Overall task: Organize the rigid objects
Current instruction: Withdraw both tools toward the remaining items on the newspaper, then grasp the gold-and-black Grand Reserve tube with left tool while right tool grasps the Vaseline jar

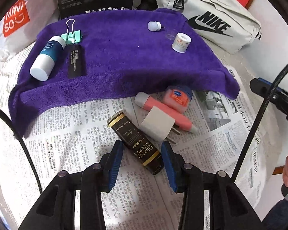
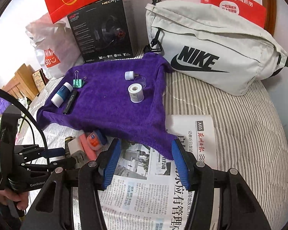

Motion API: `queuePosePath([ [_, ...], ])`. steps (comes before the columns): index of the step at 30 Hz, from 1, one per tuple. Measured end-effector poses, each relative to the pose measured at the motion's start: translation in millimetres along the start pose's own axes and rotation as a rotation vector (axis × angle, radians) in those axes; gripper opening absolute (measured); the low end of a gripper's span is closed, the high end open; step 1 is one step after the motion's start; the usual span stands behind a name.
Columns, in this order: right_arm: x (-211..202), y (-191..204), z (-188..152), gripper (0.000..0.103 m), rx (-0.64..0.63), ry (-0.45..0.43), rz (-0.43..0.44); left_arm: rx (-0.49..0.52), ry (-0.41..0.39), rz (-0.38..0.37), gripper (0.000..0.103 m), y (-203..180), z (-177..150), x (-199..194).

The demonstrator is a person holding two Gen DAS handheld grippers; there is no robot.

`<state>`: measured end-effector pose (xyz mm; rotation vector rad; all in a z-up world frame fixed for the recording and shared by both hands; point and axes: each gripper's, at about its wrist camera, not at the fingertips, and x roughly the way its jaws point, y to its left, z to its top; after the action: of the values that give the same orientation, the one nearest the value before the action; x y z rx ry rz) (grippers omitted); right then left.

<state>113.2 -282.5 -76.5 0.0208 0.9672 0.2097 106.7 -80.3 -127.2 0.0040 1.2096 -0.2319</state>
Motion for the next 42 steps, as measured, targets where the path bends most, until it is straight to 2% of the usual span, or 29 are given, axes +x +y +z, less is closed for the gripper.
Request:
queuePosePath([
  [3, 1.2, 0.4, -2.5, 0.055, -0.006, 0.004, 0.001, 0.014, -0.001, 0.064, 0.047, 5.5, -4.3, -2.5],
  [7, 4.2, -0.3, -5.4, 0.055, -0.004, 0.009, 0.006, -0.011, -0.008, 0.125, 0.046, 21.4, -7.5, -4.7],
  [12, 11.8, -1.1, -8.0, 0.055, -0.002, 0.026, 0.008, -0.018, -0.035, 0.074, 0.045, 25.1, 1.5, -1.7],
  [13, 13.0, -1.2, -8.4, 0.055, -0.003, 0.029, 0.008, -0.012, -0.039, 0.08, 0.041, 25.8, 3.0, -0.5],
  [14, 14.8, -1.1, -9.0, 0.055, -0.004, 0.034, 0.008, -0.003, -0.05, 0.1, 0.024, 25.3, 4.2, 0.3],
  [15, 16.0, -1.1, -9.5, 0.055, -0.005, 0.037, 0.008, 0.0, -0.052, 0.106, 0.023, 25.9, 4.1, 0.3],
  [22, 22.3, 3.3, -13.3, 0.055, -0.018, 0.053, 0.025, 0.009, -0.066, 0.103, 0.024, 29.5, 4.1, -2.2],
  [27, 29.7, 24.1, -15.7, 0.055, -0.062, 0.072, 0.081, 0.027, -0.075, 0.117, 0.023, 31.6, 1.3, -1.5],
  [35, 54.1, 58.4, -14.7, 0.054, -0.11, 0.099, 0.161, -0.033, -0.072, 0.125, 0.023, 68.0, -13.6, -10.5],
  [42, 75.8, 75.8, -8.4, 0.046, -0.188, 0.108, 0.131, -0.059, -0.091, 0.092, 0.023, 82.1, -22.0, -14.0],
])
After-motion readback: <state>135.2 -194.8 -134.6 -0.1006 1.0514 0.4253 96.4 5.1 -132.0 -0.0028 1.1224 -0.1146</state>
